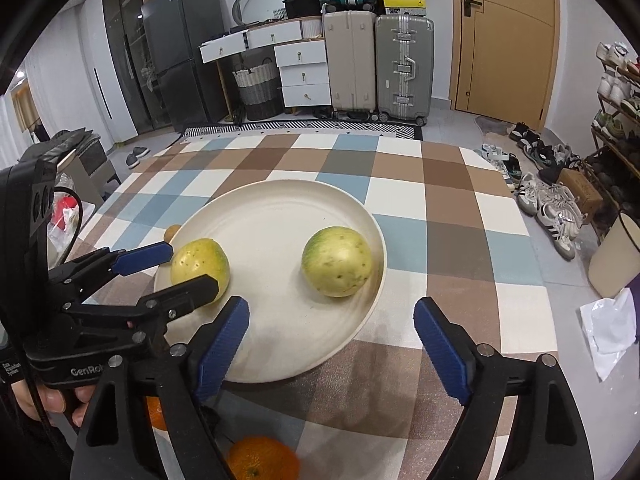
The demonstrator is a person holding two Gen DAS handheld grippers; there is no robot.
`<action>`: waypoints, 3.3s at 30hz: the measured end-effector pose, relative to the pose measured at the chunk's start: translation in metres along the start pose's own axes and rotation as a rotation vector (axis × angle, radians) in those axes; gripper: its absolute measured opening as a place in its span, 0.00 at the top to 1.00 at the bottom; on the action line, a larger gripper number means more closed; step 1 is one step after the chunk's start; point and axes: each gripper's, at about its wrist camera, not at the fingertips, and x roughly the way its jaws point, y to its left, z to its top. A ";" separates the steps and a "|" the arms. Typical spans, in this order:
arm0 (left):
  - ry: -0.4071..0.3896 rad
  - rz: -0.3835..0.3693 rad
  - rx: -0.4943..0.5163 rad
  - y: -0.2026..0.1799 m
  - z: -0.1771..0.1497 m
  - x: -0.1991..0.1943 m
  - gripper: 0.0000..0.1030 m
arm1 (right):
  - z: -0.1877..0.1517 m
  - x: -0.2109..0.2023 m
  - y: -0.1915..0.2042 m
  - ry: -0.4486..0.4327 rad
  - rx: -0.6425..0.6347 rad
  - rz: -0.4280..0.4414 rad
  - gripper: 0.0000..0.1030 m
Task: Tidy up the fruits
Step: 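Lower both held fruits onto the white plate and open both grippers, then move both grippers toward the oranges beside the plate, then grasp a large orange with the left gripper while the right gripper grasps another orange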
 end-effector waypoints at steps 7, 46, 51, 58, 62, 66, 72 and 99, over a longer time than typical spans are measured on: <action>-0.011 0.008 -0.025 0.009 -0.009 -0.029 0.18 | -0.011 -0.021 0.002 -0.024 0.025 0.055 0.08; 0.081 0.056 0.045 -0.028 -0.081 -0.065 0.01 | -0.084 -0.045 0.008 0.078 0.063 0.126 0.03; 0.091 0.035 0.029 -0.029 -0.082 -0.061 0.03 | -0.086 -0.039 0.011 0.095 0.053 0.147 0.12; 0.113 0.003 0.007 -0.028 -0.083 -0.054 0.17 | -0.088 -0.035 0.015 0.105 0.035 0.169 0.22; 0.120 -0.012 0.006 -0.029 -0.082 -0.051 0.25 | -0.087 -0.035 0.016 0.107 0.025 0.176 0.28; 0.130 -0.035 0.017 -0.032 -0.084 -0.050 0.39 | -0.086 -0.036 0.018 0.107 0.014 0.176 0.31; 0.140 -0.089 0.047 -0.040 -0.086 -0.050 0.58 | -0.085 -0.038 0.019 0.106 0.005 0.174 0.36; 0.049 -0.079 0.024 -0.028 -0.073 -0.078 0.64 | -0.084 -0.042 0.011 0.060 -0.001 0.194 0.63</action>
